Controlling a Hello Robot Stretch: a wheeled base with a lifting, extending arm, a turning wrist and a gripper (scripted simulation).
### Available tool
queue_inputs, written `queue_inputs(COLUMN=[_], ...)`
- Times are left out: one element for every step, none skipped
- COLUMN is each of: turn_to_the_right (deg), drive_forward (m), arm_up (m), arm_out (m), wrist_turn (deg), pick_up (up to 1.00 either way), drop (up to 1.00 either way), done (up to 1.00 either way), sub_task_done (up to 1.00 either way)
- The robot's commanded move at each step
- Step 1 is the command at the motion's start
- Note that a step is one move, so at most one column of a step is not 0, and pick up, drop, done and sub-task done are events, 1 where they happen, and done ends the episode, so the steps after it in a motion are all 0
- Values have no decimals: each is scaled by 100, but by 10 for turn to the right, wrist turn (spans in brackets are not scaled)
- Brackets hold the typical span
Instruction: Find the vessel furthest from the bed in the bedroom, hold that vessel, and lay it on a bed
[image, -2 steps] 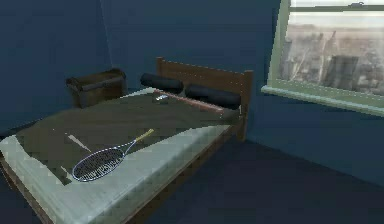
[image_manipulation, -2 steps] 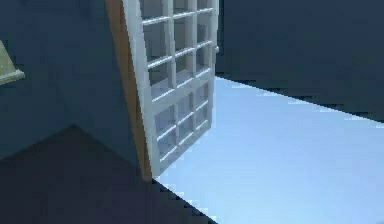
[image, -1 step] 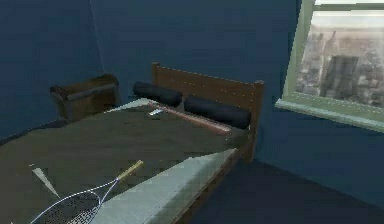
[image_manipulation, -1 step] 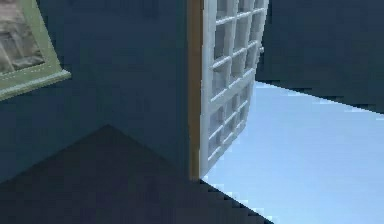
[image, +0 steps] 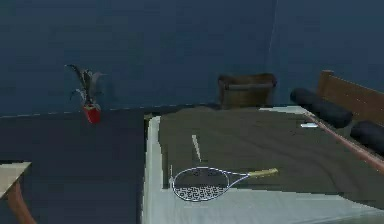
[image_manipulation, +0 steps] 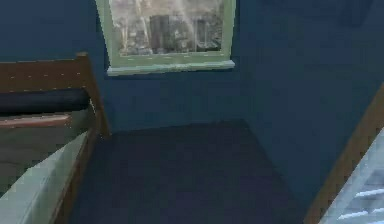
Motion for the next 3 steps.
queue_inputs(turn_to_the_right=[-450, -450, -300], drive_forward=[0, 0, 0], arm_up=[0, 0, 0], arm_out=[0, 0, 0], wrist_turn=[0, 0, 0], pick_up=[0, 0, 0], drop=[0, 0, 0], done=[0, 0, 0], sub_task_done=[0, 0, 0])
